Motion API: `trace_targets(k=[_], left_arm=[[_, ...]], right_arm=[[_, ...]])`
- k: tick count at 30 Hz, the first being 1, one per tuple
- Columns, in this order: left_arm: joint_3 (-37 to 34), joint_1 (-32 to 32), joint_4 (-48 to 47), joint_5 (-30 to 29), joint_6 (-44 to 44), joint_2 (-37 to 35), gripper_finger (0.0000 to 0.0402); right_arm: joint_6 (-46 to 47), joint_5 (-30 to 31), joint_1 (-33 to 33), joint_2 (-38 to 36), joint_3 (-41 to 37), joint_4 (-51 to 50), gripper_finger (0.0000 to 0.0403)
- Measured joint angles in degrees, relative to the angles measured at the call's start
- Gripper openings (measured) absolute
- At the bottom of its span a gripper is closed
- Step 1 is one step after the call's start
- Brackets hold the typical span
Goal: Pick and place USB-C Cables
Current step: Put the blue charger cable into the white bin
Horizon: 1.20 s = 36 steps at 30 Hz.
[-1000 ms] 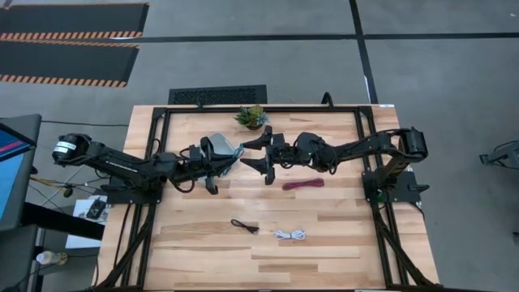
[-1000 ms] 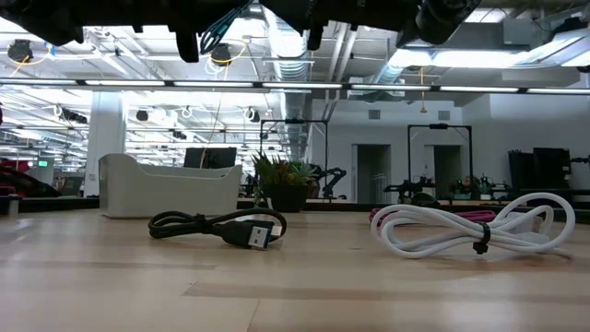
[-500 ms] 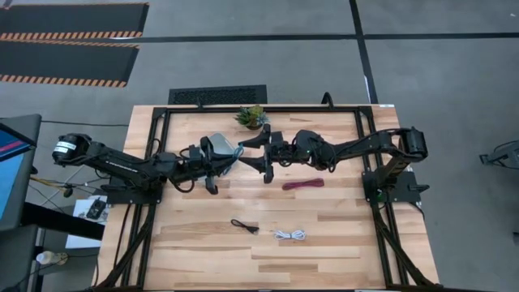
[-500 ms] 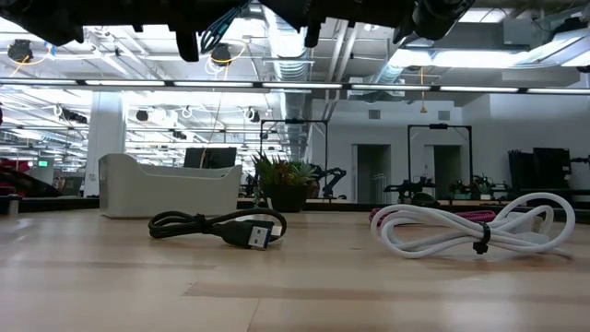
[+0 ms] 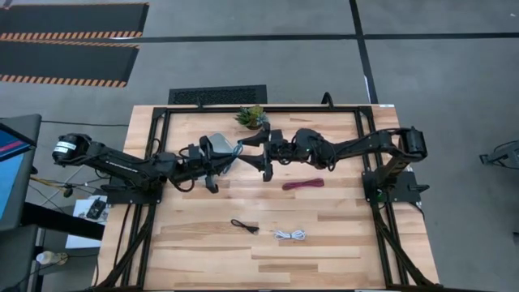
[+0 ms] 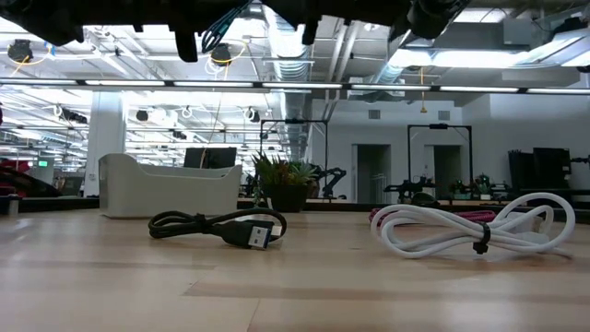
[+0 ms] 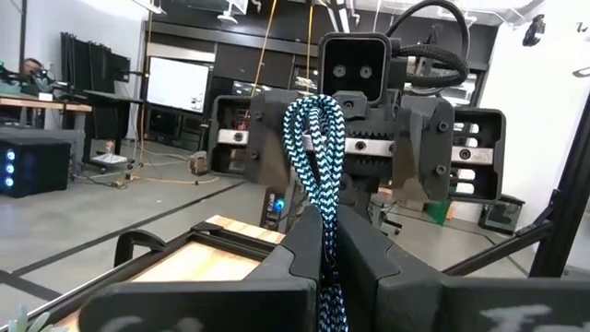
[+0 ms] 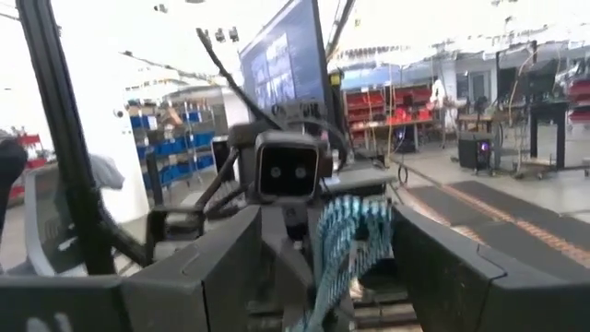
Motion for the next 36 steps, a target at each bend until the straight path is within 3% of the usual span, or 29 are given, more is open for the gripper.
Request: trace_targets(k=[13,18,25,32,36], left_arm=[[0.0,-0.02,-1.17,0.08,0.02,-0.02,0.0],[-0.02,-0.04,-1.93,0.6,0.02,-0.02,0.0],[-0.07,-0.04,-2.2,0.46,-0.02,0.0,0.0],[-0.04,-0.07,-5.19,-2.36,-2.67,0.0,0.0004],[0.04,-0.04,-7.42,-3.88,-3.22,-0.04,0.0043]], right_arm=[[0.46,-1.29,0.13,2.31,2.18,-0.57,0.0249],[1.22,-1.27,0.09,2.28,2.24,-1.23,0.0188],[1.4,-0.95,0.2,2.24,2.24,-2.64,0.0022],[3.31,0.67,0.44,2.27,2.24,-4.42,0.0018],[3.45,1.71,-0.06,2.37,2.15,-5.14,0.0018]])
